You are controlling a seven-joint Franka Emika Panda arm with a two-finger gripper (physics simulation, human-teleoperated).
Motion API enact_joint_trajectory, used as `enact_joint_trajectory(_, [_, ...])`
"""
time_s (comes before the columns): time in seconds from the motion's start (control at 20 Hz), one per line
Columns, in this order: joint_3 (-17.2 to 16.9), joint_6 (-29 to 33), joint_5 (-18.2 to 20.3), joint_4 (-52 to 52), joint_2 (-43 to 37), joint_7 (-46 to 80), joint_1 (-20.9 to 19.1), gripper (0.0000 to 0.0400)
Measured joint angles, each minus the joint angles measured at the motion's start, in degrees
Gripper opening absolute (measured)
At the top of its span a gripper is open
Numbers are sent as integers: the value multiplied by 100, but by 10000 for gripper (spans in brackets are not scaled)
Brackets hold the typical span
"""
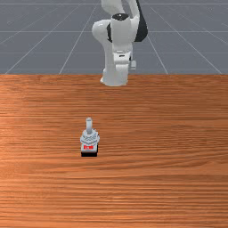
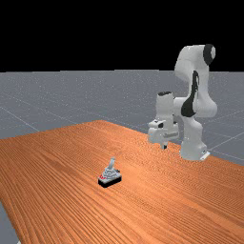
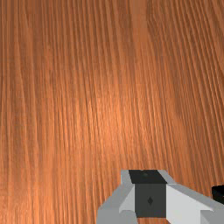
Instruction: Turn on the trigger
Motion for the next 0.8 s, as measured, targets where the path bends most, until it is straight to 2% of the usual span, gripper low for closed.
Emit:
enact_joint_trajectory(0.05, [-142, 0, -5, -16, -28, -186, -72, 0])
enact_joint_trajectory(0.1, [394, 61, -1099, -43, 2, 319, -636, 0])
enact_joint_trajectory(0.2, [324, -1007, -806, 532, 373, 344, -675, 0])
enact_joint_trajectory(0.25, [340, -296, -999, 133, 102, 494, -758, 0])
enact_joint_trajectory(0.3, [408, -87, -1088, 26, 50, 843, -871, 0])
enact_joint_trajectory(0.4, [341, -93, -1132, 28, 48, 894, -991, 0])
enact_joint_trajectory(0.6, [-12, -84, -1257, 78, 75, 514, -1297, 0])
enact_joint_trajectory(0.8, [-251, -57, -1415, 117, 100, -108, -1394, 0])
